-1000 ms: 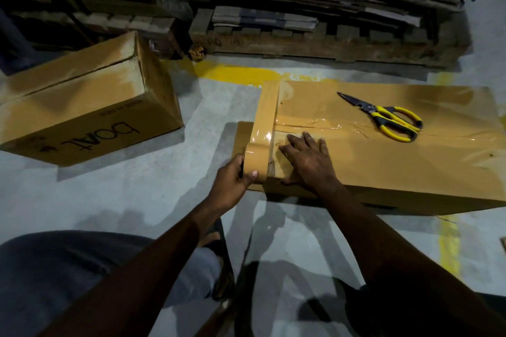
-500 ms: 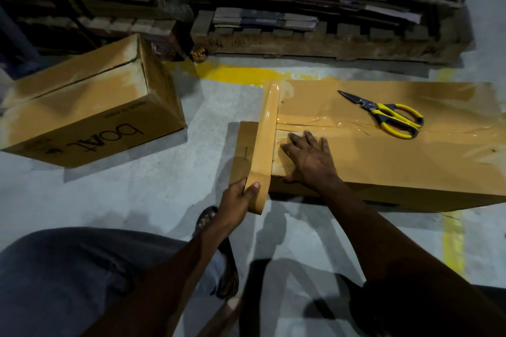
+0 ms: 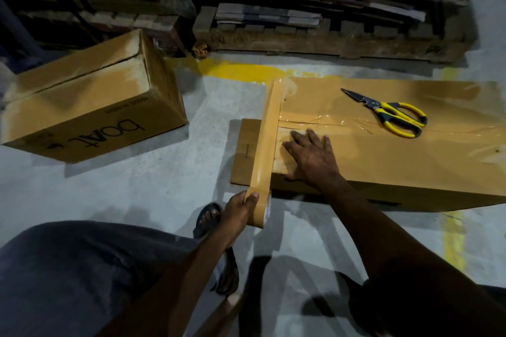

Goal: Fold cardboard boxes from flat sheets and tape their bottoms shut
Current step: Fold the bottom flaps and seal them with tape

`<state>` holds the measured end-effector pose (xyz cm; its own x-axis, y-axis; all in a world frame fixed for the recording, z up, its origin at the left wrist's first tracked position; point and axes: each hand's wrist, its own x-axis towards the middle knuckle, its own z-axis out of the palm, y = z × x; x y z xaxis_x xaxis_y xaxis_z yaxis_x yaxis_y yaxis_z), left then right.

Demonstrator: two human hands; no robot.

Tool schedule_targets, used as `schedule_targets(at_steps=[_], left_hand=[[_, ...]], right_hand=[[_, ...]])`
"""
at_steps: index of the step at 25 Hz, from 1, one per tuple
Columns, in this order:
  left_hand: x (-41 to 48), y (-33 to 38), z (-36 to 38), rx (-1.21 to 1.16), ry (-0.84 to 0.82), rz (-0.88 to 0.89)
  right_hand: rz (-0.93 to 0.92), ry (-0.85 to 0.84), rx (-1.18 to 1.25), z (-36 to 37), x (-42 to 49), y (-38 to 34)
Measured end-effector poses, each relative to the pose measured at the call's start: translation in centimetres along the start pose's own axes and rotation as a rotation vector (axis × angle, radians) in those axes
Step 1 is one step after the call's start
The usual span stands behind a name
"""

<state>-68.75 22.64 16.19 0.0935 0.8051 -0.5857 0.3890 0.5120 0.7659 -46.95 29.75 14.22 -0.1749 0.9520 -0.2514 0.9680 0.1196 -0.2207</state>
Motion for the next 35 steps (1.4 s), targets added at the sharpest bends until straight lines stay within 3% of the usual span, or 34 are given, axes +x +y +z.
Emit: schedule_targets(at_steps=[4,13,16,21,29,35], left_hand=[[1.0,-1.6,0.0,0.024,0.010,0.008],[2.1,-2.7,0.7,0.041,0.058,-0.020],[2.3,-2.0,0.4,-0.001,0.155,-0.019],[3.2,-1.0,-0.5,-0.064,0.029,0.103],[2.3,-0.4,-0.5,-0.167,-0.057,0.022],[2.7,-1.2,-0.7,-0.119,-0.056,-0.021]], right_hand=[[-0.057,0.054,-0.064,0.2,-0.7,-0.4],[-0.405,0.115,-0.324,3.0,-2.4,-1.5],[-0.335,0.103,-0.300,2.7,-1.7,-1.4],[-0.282,0.070,-0.292,2.7,-1.1,-1.3],[-0.296,0.051,-0.264,2.4,-1.1,-1.3],[-0.302,-0.087,-0.177,0.5,-1.0,-1.5]])
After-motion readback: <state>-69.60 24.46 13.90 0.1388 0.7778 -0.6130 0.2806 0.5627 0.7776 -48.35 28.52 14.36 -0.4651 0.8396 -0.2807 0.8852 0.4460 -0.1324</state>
